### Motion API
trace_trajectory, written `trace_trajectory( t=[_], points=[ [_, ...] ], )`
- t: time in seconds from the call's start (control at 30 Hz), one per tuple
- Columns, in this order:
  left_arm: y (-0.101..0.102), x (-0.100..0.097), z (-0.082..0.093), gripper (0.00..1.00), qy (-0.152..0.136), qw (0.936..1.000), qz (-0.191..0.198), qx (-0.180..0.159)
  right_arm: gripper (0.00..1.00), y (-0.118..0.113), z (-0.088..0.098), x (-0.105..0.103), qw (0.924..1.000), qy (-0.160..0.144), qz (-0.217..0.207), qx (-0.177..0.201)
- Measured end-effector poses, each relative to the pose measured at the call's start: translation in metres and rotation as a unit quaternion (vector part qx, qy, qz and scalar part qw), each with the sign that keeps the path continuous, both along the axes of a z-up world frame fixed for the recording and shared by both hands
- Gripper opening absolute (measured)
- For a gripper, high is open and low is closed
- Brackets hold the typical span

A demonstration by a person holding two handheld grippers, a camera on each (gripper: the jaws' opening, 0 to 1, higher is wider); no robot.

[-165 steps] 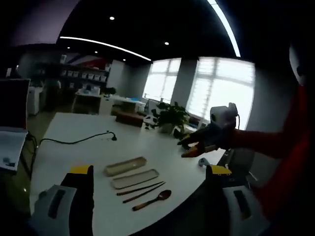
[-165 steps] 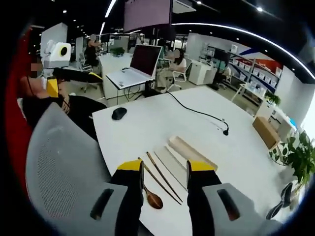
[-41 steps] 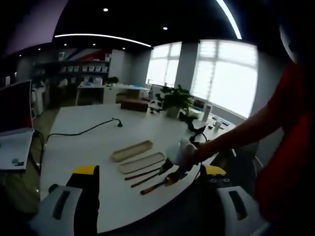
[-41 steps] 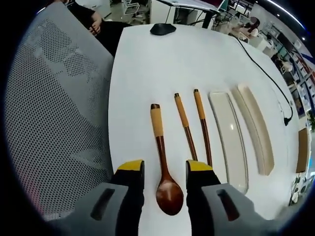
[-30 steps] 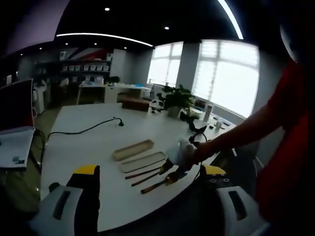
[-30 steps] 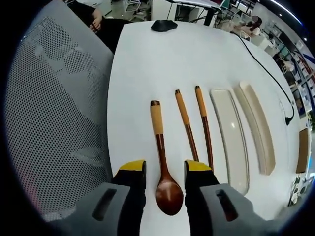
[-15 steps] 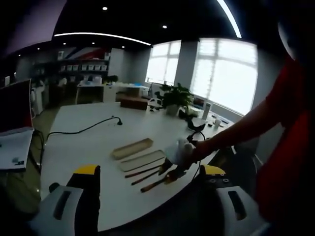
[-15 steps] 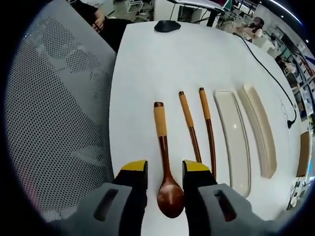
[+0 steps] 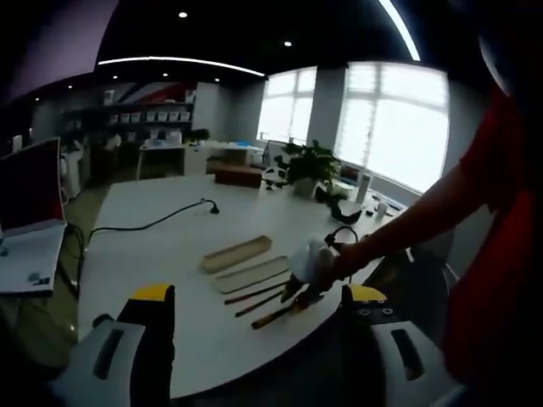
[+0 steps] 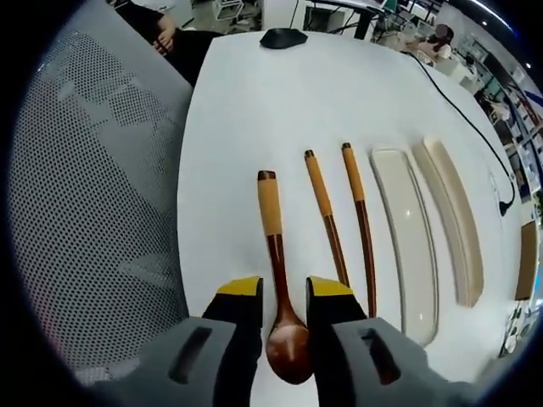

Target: Arrange the utensils inside the cutlery case until each visible utensil rests in its matching compartment.

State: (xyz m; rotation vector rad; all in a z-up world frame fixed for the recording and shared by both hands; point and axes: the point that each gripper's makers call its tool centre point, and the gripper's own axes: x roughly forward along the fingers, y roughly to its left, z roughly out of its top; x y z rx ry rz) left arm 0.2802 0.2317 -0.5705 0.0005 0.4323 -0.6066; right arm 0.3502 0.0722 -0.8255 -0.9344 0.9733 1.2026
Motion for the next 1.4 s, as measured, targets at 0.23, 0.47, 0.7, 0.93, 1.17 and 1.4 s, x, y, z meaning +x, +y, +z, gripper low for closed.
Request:
trace_trajectory(
  t=[0.23,0.47,0.7,0.93,1.17,1.4],
  points=[
    [0.001,0.000,-0.001,0.81,0.003,1.0000,0.002,0.003,0.03,0.000,-0.004,-0.006,0.9999,0.008,0.008,-0.003],
    [-0.002,0.001,-0.003,0.81,0.005,0.9999,-0.005,0.010,0.02,0.000,-0.004,-0.006,0.9996,0.010,0.024,-0.007],
    [-0.001,0.002,-0.004,0.81,0.005,0.9999,-0.002,0.011,0.01,-0.001,-0.004,-0.005,0.9994,0.025,0.024,0.000],
    [0.003,0.002,-0.004,0.81,0.004,0.9999,0.007,0.009,0.01,-0.003,-0.003,-0.010,0.9992,0.026,0.032,-0.002],
    [0.000,0.004,-0.003,0.81,0.001,1.0000,0.001,0.008,0.00,-0.007,0.008,-0.006,0.9996,0.022,0.020,-0.005],
    [-0.006,0.005,-0.002,0.80,-0.002,0.9999,-0.011,0.006,0.00,-0.012,0.017,-0.006,0.9997,0.021,0.013,-0.006]
  ],
)
